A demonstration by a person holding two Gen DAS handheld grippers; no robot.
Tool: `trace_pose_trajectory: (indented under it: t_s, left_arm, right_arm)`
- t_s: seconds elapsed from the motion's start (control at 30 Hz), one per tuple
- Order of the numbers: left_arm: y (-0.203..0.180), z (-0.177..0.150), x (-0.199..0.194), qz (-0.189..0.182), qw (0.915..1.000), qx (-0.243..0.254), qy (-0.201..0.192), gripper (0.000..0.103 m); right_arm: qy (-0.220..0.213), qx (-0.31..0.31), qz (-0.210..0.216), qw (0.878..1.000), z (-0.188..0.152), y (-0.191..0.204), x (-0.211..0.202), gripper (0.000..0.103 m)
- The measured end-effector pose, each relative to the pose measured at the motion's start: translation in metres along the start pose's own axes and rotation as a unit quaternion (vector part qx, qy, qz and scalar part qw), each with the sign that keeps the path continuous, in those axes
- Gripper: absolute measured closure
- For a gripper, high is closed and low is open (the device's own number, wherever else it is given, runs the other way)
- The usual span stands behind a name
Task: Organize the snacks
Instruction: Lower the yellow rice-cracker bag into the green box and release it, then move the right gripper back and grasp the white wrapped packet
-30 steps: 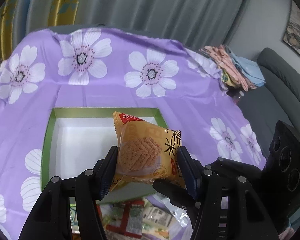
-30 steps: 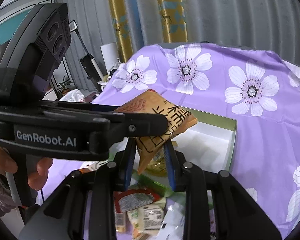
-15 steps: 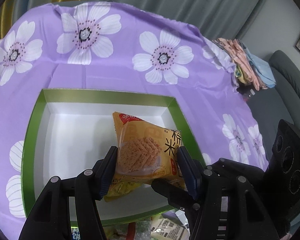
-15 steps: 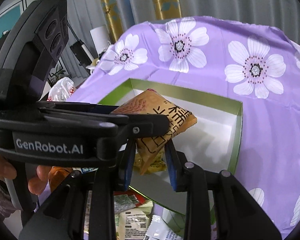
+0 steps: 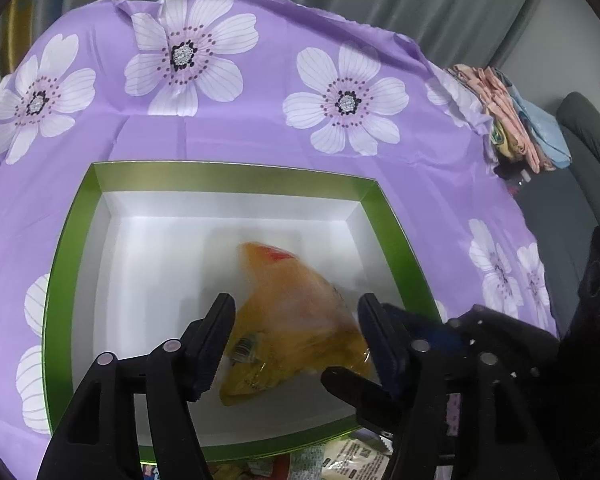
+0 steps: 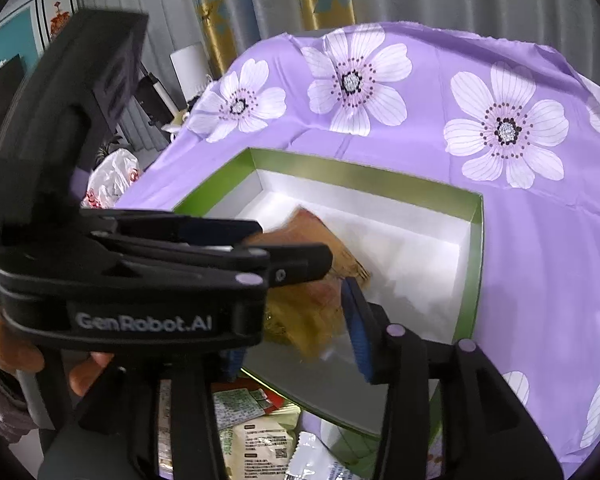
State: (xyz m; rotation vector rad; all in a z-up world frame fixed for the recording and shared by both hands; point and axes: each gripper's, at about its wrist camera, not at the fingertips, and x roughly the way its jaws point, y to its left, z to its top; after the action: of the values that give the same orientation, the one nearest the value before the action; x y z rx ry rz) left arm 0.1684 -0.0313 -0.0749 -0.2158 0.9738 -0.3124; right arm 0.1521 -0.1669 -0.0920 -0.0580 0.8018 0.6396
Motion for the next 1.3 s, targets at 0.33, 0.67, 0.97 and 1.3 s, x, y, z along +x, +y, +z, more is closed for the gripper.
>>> trace_pose_trajectory:
  t_s: [0.33, 0.67, 0.97, 1.3]
  left_arm:
    - [-0.002, -0.005, -0.027, 0.045, 0.9985, 0.008, -0.032, 0.017]
    - [-0.005, -0.022, -0.056, 0.044, 0.9983, 0.003, -0.039, 0.005]
    - [0.01, -0.076, -0.08, 0.016, 0.9978, -0.047, -0.044, 0.003]
    - [0.008, -0.126, -0.097, 0.035, 0.9974, -0.055, -0.03, 0.003]
  right_arm:
    - [-0.021, 0.005, -0.01, 1.0, -0.004, 0.005, -0.024, 0.04]
    - [-0.042, 0.034, -0.041, 0.998, -0.023, 0.006, -0.062, 0.015]
    - [-0.044, 0.076, -0.057, 0.995, -0.066, -0.006, -0.101, 0.014]
    - [-0.012, 0.097, -0.073, 0.993, -0.115, -0.011, -0.113, 0.014]
